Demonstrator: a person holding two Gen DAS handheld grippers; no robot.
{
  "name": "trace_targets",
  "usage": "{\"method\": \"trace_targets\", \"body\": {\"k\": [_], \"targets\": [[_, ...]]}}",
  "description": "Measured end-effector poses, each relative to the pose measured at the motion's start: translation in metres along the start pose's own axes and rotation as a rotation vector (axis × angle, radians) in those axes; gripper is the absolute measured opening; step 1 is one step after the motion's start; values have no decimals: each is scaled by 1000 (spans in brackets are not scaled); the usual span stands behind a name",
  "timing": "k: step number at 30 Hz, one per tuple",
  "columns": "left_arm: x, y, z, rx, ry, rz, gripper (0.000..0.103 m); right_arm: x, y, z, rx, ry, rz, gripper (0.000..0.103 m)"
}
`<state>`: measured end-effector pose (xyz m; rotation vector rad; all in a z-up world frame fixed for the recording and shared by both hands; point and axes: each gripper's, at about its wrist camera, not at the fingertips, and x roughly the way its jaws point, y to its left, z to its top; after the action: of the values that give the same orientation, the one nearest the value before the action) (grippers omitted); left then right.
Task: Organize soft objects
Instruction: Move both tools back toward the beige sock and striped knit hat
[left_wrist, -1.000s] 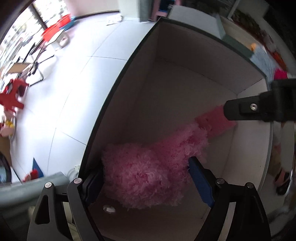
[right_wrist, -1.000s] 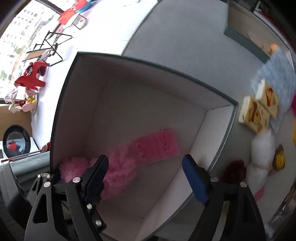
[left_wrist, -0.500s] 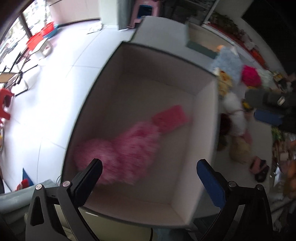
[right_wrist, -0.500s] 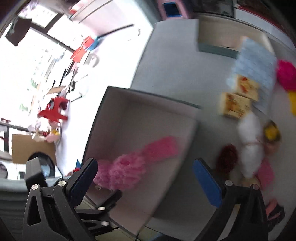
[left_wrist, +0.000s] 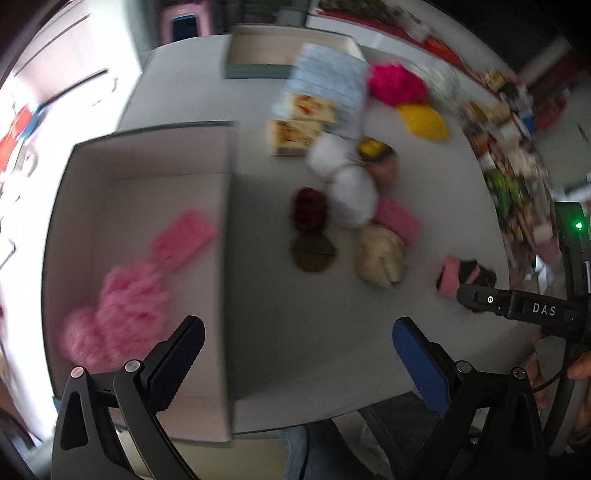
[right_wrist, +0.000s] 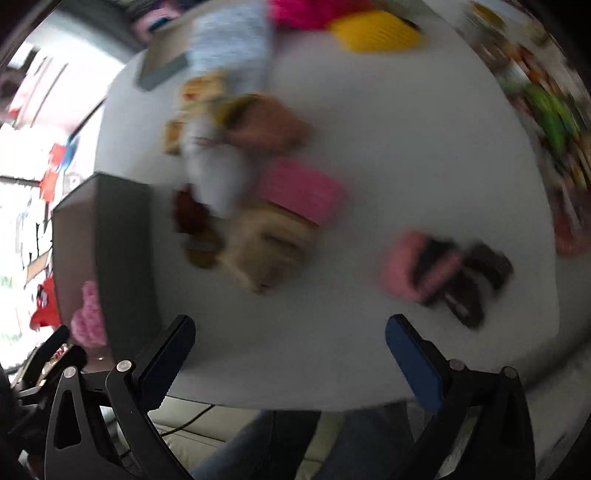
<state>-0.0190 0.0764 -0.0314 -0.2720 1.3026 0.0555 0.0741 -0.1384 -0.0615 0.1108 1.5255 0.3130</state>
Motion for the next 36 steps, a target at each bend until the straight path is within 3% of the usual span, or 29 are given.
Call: {"method": "trace_targets", "body": {"k": [9,14,25,32,36], "targets": [[56,-64,18,27,97,62,102,-6,-90,-18,149,-2,-9,103],[84,-83,32,-30,113,91,102,-9,-127,-24,182,0,-14,103],[150,-124,48,12,170,223,102,-1,-159,-22,169,29,-9,103],[170,-131,40,22,223,246,102,12,-178,-11,195,29,-69,103],[171,-127,40,-6,225,218,103,31,-185,-2,226,52,-94,103]]}}
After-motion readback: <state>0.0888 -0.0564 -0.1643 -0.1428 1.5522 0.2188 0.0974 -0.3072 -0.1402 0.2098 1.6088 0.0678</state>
